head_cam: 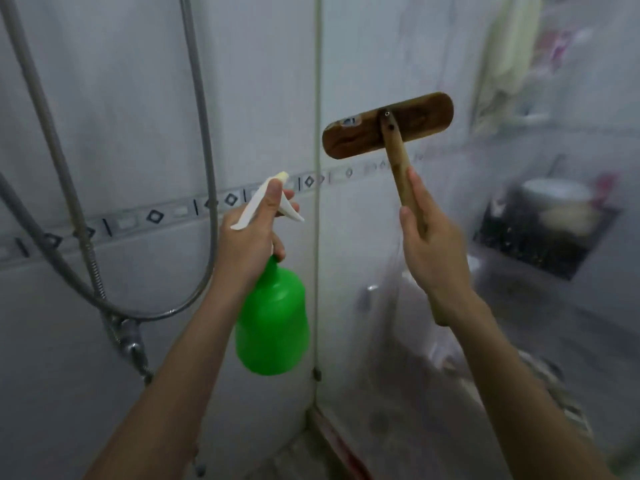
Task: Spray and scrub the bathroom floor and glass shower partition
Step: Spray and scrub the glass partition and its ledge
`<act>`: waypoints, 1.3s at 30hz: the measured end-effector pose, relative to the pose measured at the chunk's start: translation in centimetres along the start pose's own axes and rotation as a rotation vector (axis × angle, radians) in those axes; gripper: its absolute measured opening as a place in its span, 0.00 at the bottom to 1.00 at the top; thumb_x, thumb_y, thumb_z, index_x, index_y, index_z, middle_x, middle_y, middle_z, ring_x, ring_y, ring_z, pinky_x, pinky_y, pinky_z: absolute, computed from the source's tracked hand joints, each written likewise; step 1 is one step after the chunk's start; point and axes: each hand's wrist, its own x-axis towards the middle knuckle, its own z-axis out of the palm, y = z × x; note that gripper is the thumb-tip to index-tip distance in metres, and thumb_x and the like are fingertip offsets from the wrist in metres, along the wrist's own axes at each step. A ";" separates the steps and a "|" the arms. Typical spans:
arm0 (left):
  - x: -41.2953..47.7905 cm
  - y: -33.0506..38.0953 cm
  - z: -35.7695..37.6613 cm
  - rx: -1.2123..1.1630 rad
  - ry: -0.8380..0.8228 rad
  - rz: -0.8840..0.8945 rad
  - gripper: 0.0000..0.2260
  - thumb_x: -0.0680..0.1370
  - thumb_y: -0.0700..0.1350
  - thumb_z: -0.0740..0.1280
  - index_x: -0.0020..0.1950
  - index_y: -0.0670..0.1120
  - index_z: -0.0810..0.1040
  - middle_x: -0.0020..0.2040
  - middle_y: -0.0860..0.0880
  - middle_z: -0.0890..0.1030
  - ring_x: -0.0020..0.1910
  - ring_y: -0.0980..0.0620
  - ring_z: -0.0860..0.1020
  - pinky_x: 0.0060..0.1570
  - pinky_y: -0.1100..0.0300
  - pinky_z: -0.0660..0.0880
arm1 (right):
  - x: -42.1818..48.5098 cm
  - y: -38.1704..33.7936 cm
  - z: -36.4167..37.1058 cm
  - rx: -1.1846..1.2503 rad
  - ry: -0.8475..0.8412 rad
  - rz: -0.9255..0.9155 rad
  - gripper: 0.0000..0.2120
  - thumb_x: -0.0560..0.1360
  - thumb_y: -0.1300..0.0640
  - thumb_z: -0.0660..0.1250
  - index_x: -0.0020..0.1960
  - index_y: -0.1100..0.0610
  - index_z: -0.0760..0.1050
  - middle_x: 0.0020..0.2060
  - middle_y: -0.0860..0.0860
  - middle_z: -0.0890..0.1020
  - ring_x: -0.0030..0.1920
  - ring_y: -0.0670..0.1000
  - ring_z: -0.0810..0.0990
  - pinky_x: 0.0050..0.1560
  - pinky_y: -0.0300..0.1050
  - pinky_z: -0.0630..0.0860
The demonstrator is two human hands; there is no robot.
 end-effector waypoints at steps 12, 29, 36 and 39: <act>13.4 7.8 8.6 -0.297 -0.049 0.220 0.18 0.78 0.61 0.62 0.42 0.51 0.85 0.43 0.49 0.88 0.45 0.50 0.87 0.58 0.53 0.79 | 10.5 -5.2 -8.6 -0.265 0.429 -0.364 0.26 0.80 0.47 0.53 0.75 0.35 0.49 0.25 0.52 0.73 0.22 0.51 0.72 0.23 0.39 0.75; 23.6 10.7 11.0 -0.419 -0.444 0.323 0.18 0.76 0.64 0.65 0.46 0.51 0.85 0.34 0.48 0.84 0.34 0.49 0.84 0.47 0.52 0.82 | 13.5 -9.2 -9.6 -0.571 0.723 -0.183 0.26 0.82 0.50 0.53 0.75 0.35 0.49 0.27 0.56 0.72 0.25 0.51 0.70 0.24 0.39 0.67; 25.9 14.4 11.7 -0.384 -0.456 0.385 0.27 0.77 0.66 0.64 0.32 0.46 0.81 0.27 0.49 0.82 0.30 0.48 0.82 0.49 0.46 0.82 | 13.6 -9.3 -8.6 -0.580 0.737 -0.118 0.26 0.82 0.52 0.53 0.76 0.37 0.49 0.28 0.54 0.71 0.26 0.48 0.67 0.25 0.36 0.66; 26.7 16.3 12.1 -0.458 -0.519 0.411 0.23 0.73 0.70 0.63 0.35 0.55 0.86 0.35 0.47 0.85 0.39 0.42 0.86 0.54 0.43 0.81 | 14.1 -9.9 -8.8 -0.602 0.732 -0.108 0.26 0.83 0.52 0.53 0.76 0.38 0.49 0.29 0.53 0.72 0.26 0.47 0.68 0.24 0.35 0.66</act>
